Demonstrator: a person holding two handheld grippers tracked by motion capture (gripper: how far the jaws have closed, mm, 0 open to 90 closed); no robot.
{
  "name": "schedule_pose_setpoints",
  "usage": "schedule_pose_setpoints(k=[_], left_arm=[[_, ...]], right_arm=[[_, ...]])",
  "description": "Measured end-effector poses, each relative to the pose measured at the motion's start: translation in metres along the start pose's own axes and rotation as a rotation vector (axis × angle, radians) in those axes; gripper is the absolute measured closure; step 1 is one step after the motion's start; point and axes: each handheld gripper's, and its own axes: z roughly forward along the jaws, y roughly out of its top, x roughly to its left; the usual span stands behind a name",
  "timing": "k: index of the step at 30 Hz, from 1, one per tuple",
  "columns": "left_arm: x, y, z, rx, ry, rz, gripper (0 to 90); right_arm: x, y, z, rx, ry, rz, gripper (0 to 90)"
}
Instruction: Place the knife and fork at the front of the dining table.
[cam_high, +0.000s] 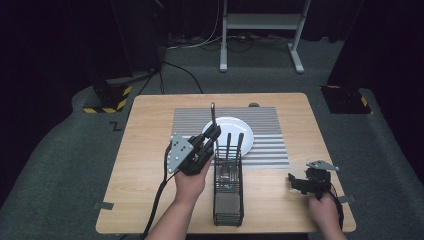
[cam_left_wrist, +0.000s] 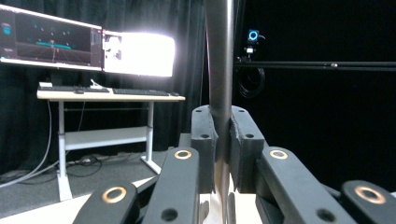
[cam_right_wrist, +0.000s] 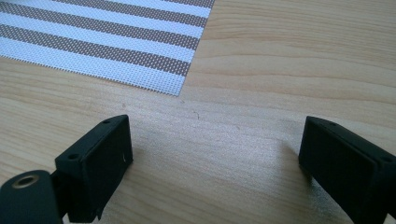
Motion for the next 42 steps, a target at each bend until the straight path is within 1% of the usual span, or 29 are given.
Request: schedule_pose_setpoints(k=[4,7,11,15,17,19,24,28,32,37,40,42], left_arm=[[0.004,0.007,-0.003,-0.011,0.006,0.0,81.6],[0.007,0.01,-0.005,-0.006,0.016,0.005,81.5],[0.01,0.01,-0.006,0.005,0.031,0.021,81.6],[0.016,0.008,-0.007,0.014,0.048,0.023,81.6],[0.02,0.007,-0.008,0.023,0.059,0.031,81.6],[0.024,0.005,-0.008,0.036,0.069,0.037,81.5],[0.036,-0.004,-0.009,0.068,0.093,0.02,81.5],[0.046,-0.01,-0.01,0.093,0.113,0.019,81.6],[0.055,-0.017,-0.011,0.109,0.128,0.003,81.6],[0.069,-0.028,-0.011,0.152,0.14,-0.02,81.6],[0.077,-0.035,-0.009,0.171,0.144,-0.028,81.6],[0.082,-0.039,-0.008,0.182,0.146,-0.042,81.6]], right_arm=[[0.0,0.0,0.0,0.0,0.0,0.0,9.3],[0.0,0.0,0.0,0.0,0.0,0.0,9.3],[0.0,0.0,0.0,0.0,0.0,0.0,9.3],[0.0,0.0,0.0,0.0,0.0,0.0,9.3],[0.0,0.0,0.0,0.0,0.0,0.0,9.3],[0.0,0.0,0.0,0.0,0.0,0.0,9.3],[0.0,0.0,0.0,0.0,0.0,0.001,9.4],[0.0,0.0,0.0,0.0,0.0,0.001,9.4],[0.0,0.0,0.0,0.0,0.0,0.001,9.4],[0.0,0.0,0.0,0.0,0.001,0.002,9.3],[0.0,0.0,0.0,0.0,0.002,0.001,9.2],[0.001,0.0,0.0,0.001,0.002,0.0,9.2]])
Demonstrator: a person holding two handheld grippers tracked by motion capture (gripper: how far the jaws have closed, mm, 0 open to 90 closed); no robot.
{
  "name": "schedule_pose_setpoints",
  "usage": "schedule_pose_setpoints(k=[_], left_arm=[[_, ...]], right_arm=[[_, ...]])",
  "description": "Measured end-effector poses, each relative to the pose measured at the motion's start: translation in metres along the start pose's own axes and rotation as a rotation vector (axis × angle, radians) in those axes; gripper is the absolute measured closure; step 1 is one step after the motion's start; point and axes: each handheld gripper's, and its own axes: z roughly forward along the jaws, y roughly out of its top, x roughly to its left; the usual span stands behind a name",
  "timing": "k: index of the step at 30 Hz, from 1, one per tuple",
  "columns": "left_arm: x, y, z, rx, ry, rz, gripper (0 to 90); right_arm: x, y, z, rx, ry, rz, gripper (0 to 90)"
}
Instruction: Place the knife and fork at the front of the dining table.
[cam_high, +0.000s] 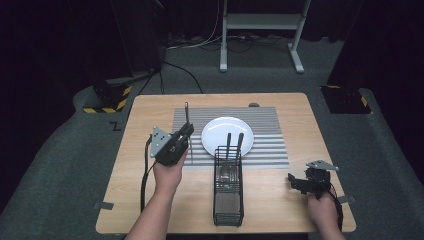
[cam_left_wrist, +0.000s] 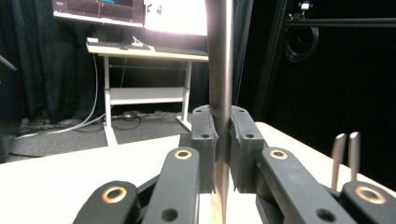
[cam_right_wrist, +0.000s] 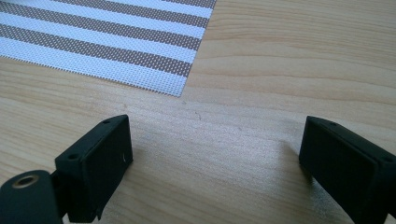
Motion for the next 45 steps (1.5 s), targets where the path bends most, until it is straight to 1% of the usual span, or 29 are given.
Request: schedule_pose_setpoints(k=[3,8,12,18,24,27,29,31,33,35,36,39,45], left_arm=[[0.007,-0.006,0.004,0.015,0.001,-0.017,81.6],[0.017,-0.015,0.012,0.04,0.013,-0.022,81.6],[0.025,-0.024,0.018,0.054,0.017,-0.057,81.6],[0.035,-0.034,0.03,0.092,0.029,-0.067,81.6],[0.047,-0.042,0.042,0.134,0.043,-0.098,81.6],[0.051,-0.044,0.044,0.157,0.059,-0.103,81.6],[0.053,-0.043,0.043,0.164,0.064,-0.129,81.6],[0.054,-0.043,0.042,0.161,0.063,-0.141,81.6],[0.054,-0.043,0.043,0.17,0.068,-0.131,81.6],[0.054,-0.044,0.046,0.185,0.07,-0.136,81.6],[0.055,-0.045,0.048,0.186,0.069,-0.146,81.6],[0.056,-0.045,0.051,0.2,0.082,-0.158,81.6],[0.058,-0.046,0.058,0.211,0.101,-0.172,81.6]], right_arm=[[0.0,0.0,0.0,0.0,0.0,0.0,9.2],[0.0,0.0,0.0,-0.002,0.001,0.001,9.3],[0.0,0.0,0.0,-0.001,0.0,0.0,9.2],[0.0,0.0,0.0,-0.001,0.0,0.0,9.1],[0.0,0.0,0.001,0.0,0.005,-0.007,8.8],[0.0,0.001,0.001,0.0,0.008,-0.011,8.8],[0.0,0.001,0.001,-0.001,0.008,-0.011,8.8],[0.0,0.001,0.001,0.0,0.008,-0.011,8.7],[0.0,0.001,0.001,0.0,0.008,-0.011,8.8],[0.0,0.001,0.001,-0.001,0.008,-0.011,8.8],[0.0,0.001,0.001,-0.001,0.008,-0.012,8.8],[0.001,0.001,0.001,0.0,0.008,-0.009,8.8],[0.001,0.001,0.001,0.0,0.008,-0.01,8.9]])
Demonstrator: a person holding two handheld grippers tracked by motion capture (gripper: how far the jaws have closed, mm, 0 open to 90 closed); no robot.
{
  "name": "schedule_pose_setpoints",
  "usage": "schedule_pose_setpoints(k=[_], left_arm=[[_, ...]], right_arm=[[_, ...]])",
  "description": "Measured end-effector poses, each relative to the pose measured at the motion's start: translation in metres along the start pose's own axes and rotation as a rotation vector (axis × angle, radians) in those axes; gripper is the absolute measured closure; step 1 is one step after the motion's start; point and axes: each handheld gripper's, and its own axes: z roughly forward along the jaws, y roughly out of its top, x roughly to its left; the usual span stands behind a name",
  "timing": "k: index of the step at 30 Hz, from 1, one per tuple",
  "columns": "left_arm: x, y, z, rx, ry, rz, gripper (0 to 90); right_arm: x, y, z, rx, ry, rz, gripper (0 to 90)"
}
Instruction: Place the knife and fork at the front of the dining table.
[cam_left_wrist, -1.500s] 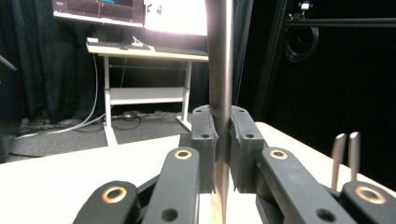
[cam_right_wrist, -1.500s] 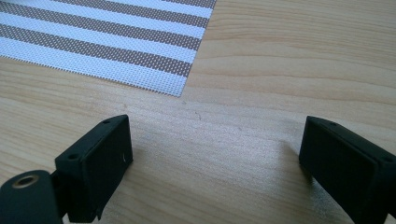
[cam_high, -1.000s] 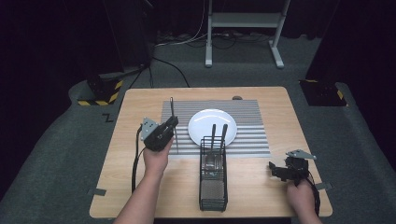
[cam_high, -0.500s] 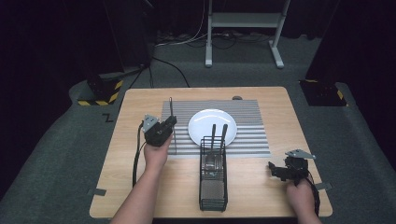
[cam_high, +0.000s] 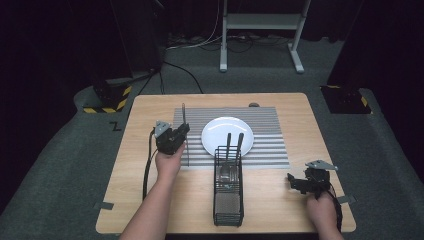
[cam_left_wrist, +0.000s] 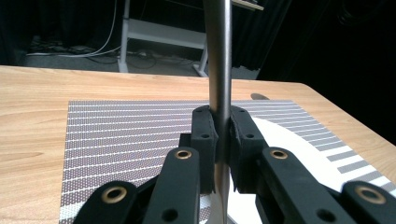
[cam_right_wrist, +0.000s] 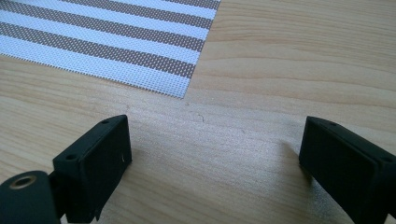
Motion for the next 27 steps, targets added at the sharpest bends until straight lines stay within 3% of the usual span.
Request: schedule_pose_setpoints(k=[12,20,27], left_arm=[[0.002,-0.002,0.024,0.046,0.055,-0.036,81.2],[0.003,-0.003,0.039,0.092,0.068,-0.043,81.1],[0.011,-0.007,0.053,0.124,0.063,-0.093,81.0]], right_arm=[[0.0,0.0,0.0,0.0,0.002,-0.001,9.0],[0.0,0.0,0.0,0.001,0.007,-0.006,9.0],[0.0,0.0,0.0,0.0,0.009,-0.011,9.1]])
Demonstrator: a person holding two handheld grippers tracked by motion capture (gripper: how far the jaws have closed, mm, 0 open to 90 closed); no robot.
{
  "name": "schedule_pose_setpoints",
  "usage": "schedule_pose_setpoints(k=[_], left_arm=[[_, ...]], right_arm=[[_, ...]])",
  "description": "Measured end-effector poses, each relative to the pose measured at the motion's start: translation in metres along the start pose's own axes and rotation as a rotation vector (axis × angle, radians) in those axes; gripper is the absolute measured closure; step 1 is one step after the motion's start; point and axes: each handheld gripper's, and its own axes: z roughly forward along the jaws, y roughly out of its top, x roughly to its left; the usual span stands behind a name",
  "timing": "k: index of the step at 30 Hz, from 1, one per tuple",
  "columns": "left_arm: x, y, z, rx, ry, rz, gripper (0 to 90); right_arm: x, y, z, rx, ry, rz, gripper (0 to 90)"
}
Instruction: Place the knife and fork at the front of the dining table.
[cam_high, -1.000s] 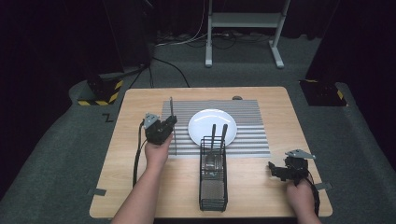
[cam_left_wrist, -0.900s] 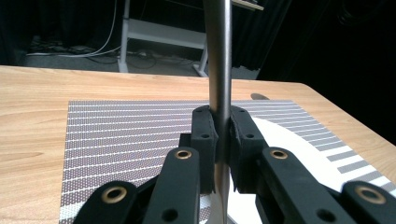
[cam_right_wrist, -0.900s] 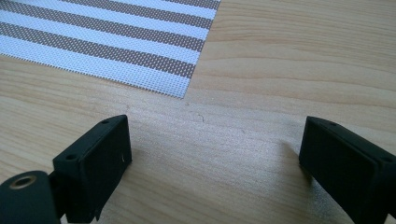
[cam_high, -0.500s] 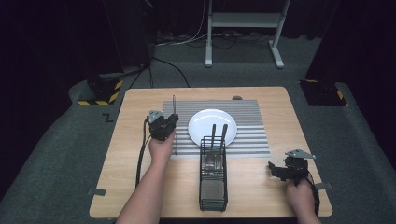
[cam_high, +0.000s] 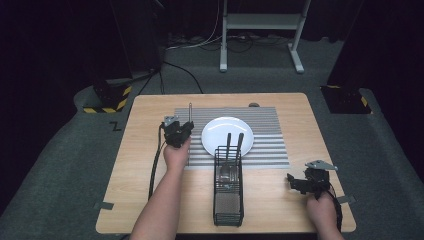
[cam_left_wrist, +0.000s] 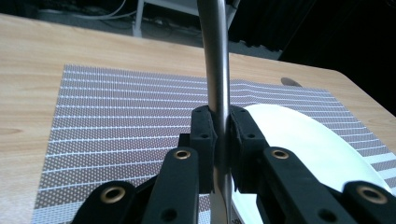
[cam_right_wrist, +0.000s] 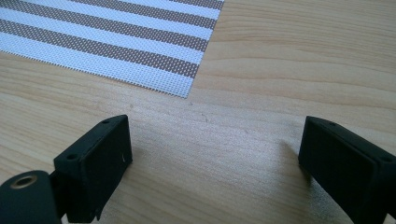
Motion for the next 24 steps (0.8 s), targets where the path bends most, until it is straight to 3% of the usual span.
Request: schedule_pose_setpoints(k=[11,18,24], left_arm=[[0.01,-0.003,0.017,0.051,-0.011,-0.09,80.9],[0.009,-0.005,0.024,0.061,-0.009,-0.079,81.6],[0.008,-0.005,0.028,0.082,0.035,-0.065,81.4]], right_arm=[[0.0,0.0,0.0,0.002,0.008,-0.007,9.1],[0.0,0.0,0.0,0.001,0.008,-0.007,9.1],[0.0,0.0,0.0,0.001,0.008,-0.007,9.1]])
